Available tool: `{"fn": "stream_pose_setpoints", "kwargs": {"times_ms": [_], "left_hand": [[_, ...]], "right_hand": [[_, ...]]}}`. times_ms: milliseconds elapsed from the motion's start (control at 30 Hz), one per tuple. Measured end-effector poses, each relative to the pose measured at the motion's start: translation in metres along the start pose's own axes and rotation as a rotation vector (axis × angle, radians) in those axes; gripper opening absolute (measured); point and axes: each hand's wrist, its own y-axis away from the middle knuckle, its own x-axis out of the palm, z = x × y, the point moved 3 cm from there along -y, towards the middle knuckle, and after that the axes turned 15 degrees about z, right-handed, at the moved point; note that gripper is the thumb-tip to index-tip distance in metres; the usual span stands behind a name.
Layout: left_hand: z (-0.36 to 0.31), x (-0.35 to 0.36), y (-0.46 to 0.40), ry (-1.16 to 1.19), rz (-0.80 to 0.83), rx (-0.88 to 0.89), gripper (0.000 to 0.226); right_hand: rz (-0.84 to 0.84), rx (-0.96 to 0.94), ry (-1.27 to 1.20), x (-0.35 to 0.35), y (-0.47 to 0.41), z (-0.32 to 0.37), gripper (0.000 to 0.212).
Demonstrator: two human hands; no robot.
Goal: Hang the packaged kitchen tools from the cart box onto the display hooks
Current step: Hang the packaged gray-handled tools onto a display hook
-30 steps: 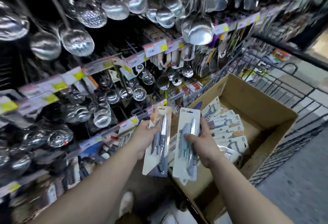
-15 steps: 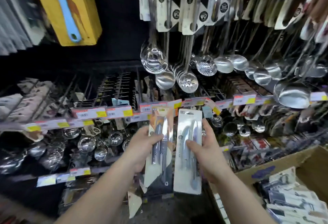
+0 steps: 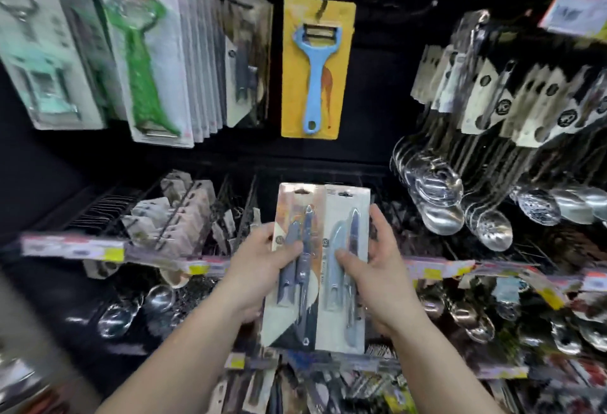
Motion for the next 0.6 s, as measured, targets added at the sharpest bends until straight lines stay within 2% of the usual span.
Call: {"fn": "stream_pose_setpoints", "kwargs": {"times_ms": [100, 300, 600], "left_hand": [[-0.010, -0.038, 0.006, 0.016, -0.043, 0.027, 0.017], [-0.039, -0.093, 0.010, -0.001, -0.023, 0.097, 0.021], [-0.085, -0.129, 0.006, 0.016, -0.077, 0.215, 0.023]], "right_hand": [[0.019, -0.030, 0.016, 0.034, -0.017, 0.016, 0.075], [-0.009, -0.074, 0.081, 0.083, -0.045, 0.049, 0.077], [-0.036, -0.172, 0.134, 0.108, -0.072, 0.101, 0.080]]}}
